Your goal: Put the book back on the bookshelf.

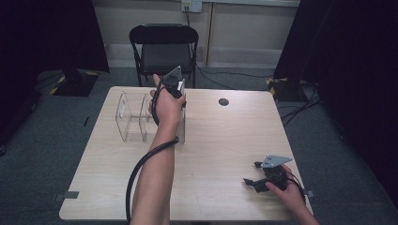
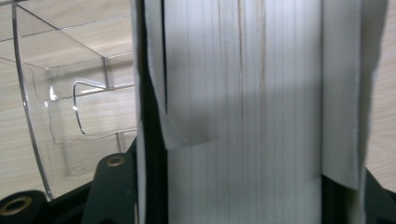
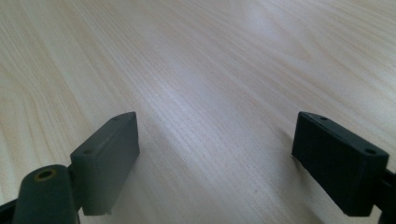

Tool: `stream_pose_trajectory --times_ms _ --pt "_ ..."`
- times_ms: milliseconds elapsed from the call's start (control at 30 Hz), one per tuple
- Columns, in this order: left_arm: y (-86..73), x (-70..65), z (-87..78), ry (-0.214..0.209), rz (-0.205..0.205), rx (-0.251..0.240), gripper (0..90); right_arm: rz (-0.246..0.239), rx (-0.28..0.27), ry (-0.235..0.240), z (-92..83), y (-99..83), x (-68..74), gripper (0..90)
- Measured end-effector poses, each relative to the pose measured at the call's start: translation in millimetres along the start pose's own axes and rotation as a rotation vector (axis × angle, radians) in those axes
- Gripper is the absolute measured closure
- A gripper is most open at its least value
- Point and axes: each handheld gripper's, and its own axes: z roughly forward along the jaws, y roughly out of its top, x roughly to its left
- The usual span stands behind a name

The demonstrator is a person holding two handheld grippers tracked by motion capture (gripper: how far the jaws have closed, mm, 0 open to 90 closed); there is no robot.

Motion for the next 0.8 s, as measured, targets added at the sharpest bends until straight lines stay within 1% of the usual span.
stream_pose_trajectory --times_ms 67,100,167,200,233,267,300,367,400,433,500,600,633,800 --pt "-1.1 0.2 0.8 -0.007 -0.006 -0.004 42.4 0.0 0.0 0.0 0.0 0.0 0.0 14.2" --pt "-1.5 0.4 1.1 -0.008 -0.011 -0.006 39.8 0.001 0.001 0.0 -0.1 0.0 0.1 14.2" --pt "-2.0 1.1 0.8 -0.004 -0.007 -0.005 38.0 0.0 0.0 0.0 0.0 0.0 0.0 14.2" --pt "-2.4 1.4 0.9 -0.006 0.001 -0.002 35.9 0.002 0.0 0.0 -0.1 0.1 0.2 14.2" --pt "-2.9 0.9 1.2 -0.007 -0.009 0.001 35.9 0.002 0.0 0.0 -0.1 0.1 0.2 14.2" --pt "-3.3 1.6 0.9 -0.012 -0.014 0.014 32.3 0.002 0.0 0.0 -0.1 0.0 0.2 14.3" --pt "-3.8 2.2 0.2 -0.016 -0.013 0.014 30.9 0.001 0.0 -0.001 0.0 0.1 0.1 14.2" --pt "-4.3 4.6 -3.5 -0.014 -0.004 0.004 30.7 0.0 0.0 -0.001 0.0 0.0 0.1 14.3" --pt "-5.0 5.6 -4.4 -0.023 -0.006 0.006 28.9 0.0 0.001 0.0 -0.1 0.0 0.1 14.3" --pt "-5.8 6.1 -4.6 -0.03 -0.012 0.007 28.9 0.0 0.001 0.0 -0.1 0.0 0.1 14.3" --pt "-8.2 8.3 -5.2 -0.04 -0.01 0.018 26.2 0.001 0.001 0.0 -0.1 0.0 0.1 14.2" --pt "-10.4 9.0 -6.4 -0.043 -0.007 0.005 25.5 0.001 0.0 0.0 0.0 0.1 0.1 14.2" --pt "-11.5 9.1 -6.6 -0.048 0.002 0.008 25.2 0.0 0.0 0.0 0.0 0.0 0.0 14.2" --pt "-14.4 10.3 -9.1 -0.056 0.001 0.012 24.8 0.001 0.001 0.0 -0.1 0.0 0.1 14.2"
